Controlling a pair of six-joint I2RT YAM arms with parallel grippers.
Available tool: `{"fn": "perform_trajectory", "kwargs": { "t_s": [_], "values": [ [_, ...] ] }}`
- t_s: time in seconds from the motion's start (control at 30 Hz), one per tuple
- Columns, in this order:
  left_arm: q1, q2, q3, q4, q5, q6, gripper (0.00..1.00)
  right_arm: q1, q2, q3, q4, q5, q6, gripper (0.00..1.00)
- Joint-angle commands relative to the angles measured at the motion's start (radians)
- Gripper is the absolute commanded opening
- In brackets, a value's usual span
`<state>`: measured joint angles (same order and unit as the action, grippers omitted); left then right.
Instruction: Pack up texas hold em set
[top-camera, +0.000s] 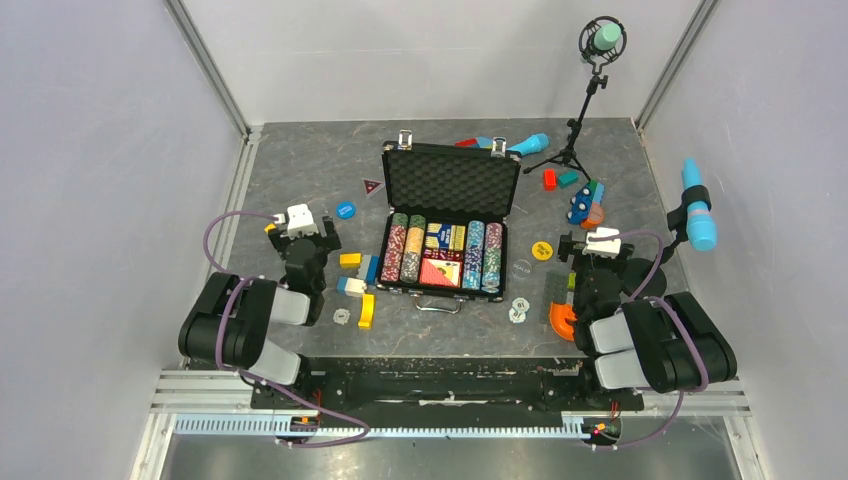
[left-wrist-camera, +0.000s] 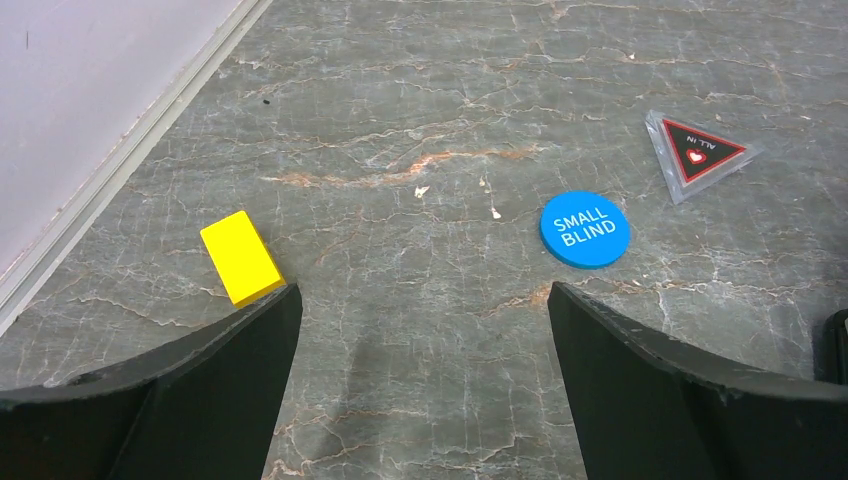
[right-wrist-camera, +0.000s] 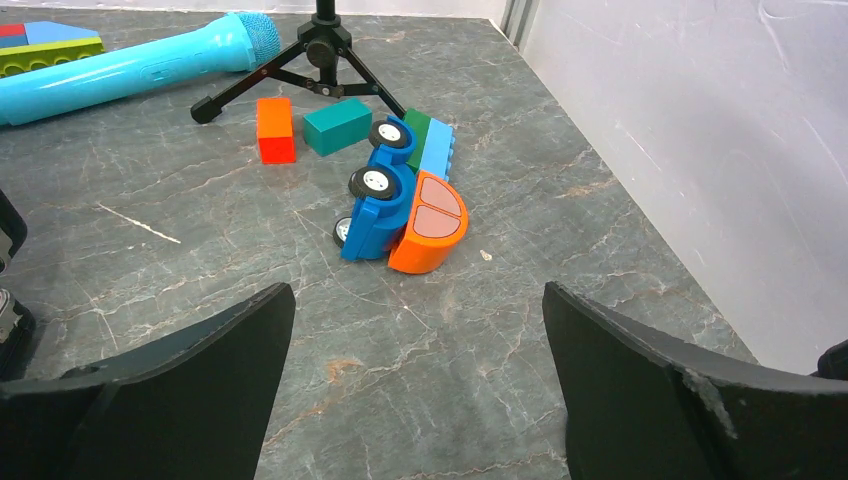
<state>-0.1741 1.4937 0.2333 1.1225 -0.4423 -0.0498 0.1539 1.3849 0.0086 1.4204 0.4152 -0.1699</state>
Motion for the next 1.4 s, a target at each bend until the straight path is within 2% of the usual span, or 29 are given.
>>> {"fn": "perform_trajectory", "kwargs": {
  "t_s": [0.0, 0.73, 0.9, 0.97, 1.03, 1.13, 1.2, 1.27, 1.37],
  "values": [
    [0.006, -0.007, 0.003, 0.022, -0.004, 0.043, 1.00, -0.002, -0.002, -0.109, 0.033, -0.007, -0.012, 0.98],
    [0.007, -0.009, -0.003, 0.033, -0.009, 0.043, 1.00, -0.002, 0.000, -0.104, 0.026, -0.009, -0.011, 0.98],
    [-0.010, -0.084, -0.037, 0.048, -0.052, 0.048, 1.00, -0.003, -0.005, -0.111, 0.040, 0.001, -0.012, 0.98],
    [-0.037, -0.175, -0.022, -0.057, -0.129, 0.048, 1.00, -0.002, -0.029, -0.101, 0.000, 0.034, 0.000, 0.98],
    [-0.047, -0.298, 0.022, -0.243, -0.199, 0.012, 1.00, -0.002, -0.077, -0.071, -0.097, 0.064, 0.016, 0.98],
    [-0.047, -0.467, 0.145, -0.660, -0.362, -0.234, 1.00, -0.002, -0.161, -0.017, -0.273, 0.075, 0.024, 0.98],
    [-0.047, -0.538, 0.218, -0.891, -0.379, -0.384, 1.00, -0.003, -0.212, 0.047, -0.415, 0.081, 0.053, 0.98],
    [-0.047, -0.574, 0.296, -1.105, -0.356, -0.552, 1.00, -0.003, -0.258, 0.085, -0.517, 0.116, 0.151, 0.98],
    [-0.047, -0.579, 0.420, -1.346, -0.268, -0.631, 1.00, -0.002, -0.294, 0.186, -0.746, 0.183, 0.366, 0.98]
  ]
}}
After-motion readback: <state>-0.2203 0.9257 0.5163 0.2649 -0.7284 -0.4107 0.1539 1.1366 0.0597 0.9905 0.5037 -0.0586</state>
